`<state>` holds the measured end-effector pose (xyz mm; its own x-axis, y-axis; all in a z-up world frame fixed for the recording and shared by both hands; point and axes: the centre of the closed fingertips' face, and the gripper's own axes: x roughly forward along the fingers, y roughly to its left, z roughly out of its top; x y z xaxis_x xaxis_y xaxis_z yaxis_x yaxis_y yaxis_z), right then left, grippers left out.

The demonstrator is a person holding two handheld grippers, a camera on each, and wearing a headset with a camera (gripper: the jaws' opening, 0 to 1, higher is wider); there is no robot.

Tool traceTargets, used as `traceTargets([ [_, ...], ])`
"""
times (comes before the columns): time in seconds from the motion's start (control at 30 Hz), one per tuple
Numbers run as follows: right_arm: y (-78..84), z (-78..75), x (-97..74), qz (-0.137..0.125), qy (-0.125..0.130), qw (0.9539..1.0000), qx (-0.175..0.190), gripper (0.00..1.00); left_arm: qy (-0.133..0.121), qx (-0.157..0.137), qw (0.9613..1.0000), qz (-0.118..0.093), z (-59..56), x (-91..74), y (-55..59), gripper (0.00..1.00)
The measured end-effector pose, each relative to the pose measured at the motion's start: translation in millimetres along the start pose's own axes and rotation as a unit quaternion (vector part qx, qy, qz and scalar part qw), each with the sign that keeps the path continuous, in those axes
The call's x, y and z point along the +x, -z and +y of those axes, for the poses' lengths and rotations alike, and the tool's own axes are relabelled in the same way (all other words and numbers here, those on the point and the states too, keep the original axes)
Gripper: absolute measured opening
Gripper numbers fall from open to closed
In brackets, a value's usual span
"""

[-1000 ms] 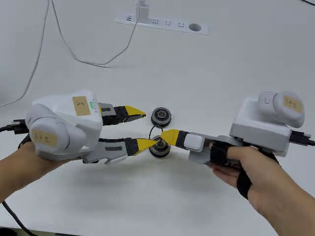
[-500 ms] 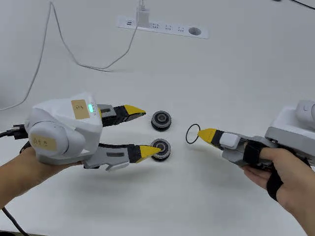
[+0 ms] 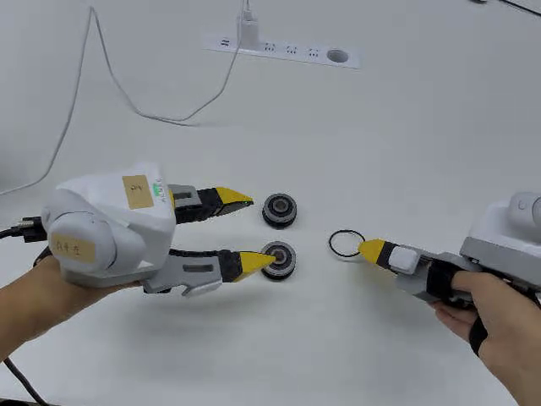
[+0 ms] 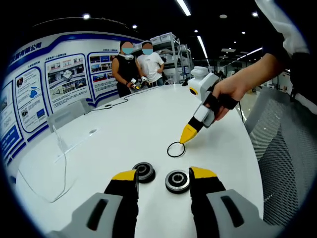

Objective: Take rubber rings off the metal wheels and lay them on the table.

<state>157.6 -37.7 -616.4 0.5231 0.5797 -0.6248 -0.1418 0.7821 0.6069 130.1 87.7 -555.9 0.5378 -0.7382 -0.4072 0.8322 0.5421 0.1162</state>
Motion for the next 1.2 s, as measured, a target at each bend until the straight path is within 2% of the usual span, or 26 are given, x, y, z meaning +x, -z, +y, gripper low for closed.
traceTargets([
  [0.37, 6.0, 6.6, -16.4, 0.001, 0.026, 0.9996, -0.008, 0.09, 0.004, 0.005, 1.0000, 0.003, -0.6, 3.1, -0.1, 0.40],
  [0.43, -1.5, 13.1, -18.9, -0.023, 0.012, 0.9996, -0.008, 0.10, 0.006, 0.003, 1.0000, 0.002, -0.7, 5.0, -0.5, 0.40],
  [0.5, -11.3, 26.4, -20.1, -0.049, -0.024, 0.9985, 0.002, 0.10, 0.006, 0.005, 1.0000, 0.006, -0.6, 8.0, 1.1, 0.38],
  [0.57, -14.2, 34.2, -20.6, -0.055, -0.044, 0.9975, 0.007, 0.11, 0.008, 0.004, 0.9999, 0.008, -1.0, 10.2, 1.7, 0.38],
  [0.7, -14.0, 40.1, -17.5, -0.051, -0.055, 0.9972, -0.007, 0.11, 0.016, 0.007, 0.9997, 0.016, -3.3, 15.0, 5.2, 0.36],
  [0.83, -14.2, 42.4, -14.8, -0.051, -0.068, 0.9964, -0.005, 0.12, 0.026, 0.015, 0.9991, 0.030, -6.5, 20.5, 10.0, 0.28],
  [0.93, -11.2, 44.6, -13.7, -0.045, -0.077, 0.9959, -0.010, 0.12, 0.034, 0.014, 0.9987, 0.035, -8.7, 25.2, 12.9, 0.27],
  [1.03, -6.2, 42.4, -11.7, -0.036, -0.073, 0.9965, -0.020, 0.14, 0.046, 0.017, 0.9980, 0.040, -12.3, 28.0, 15.3, 0.26],
  [1.2, -0.9, 41.6, -7.6, -0.027, -0.081, 0.9962, -0.020, 0.15, 0.057, 0.022, 0.9969, 0.050, -15.0, 33.1, 20.8, 0.24],
])
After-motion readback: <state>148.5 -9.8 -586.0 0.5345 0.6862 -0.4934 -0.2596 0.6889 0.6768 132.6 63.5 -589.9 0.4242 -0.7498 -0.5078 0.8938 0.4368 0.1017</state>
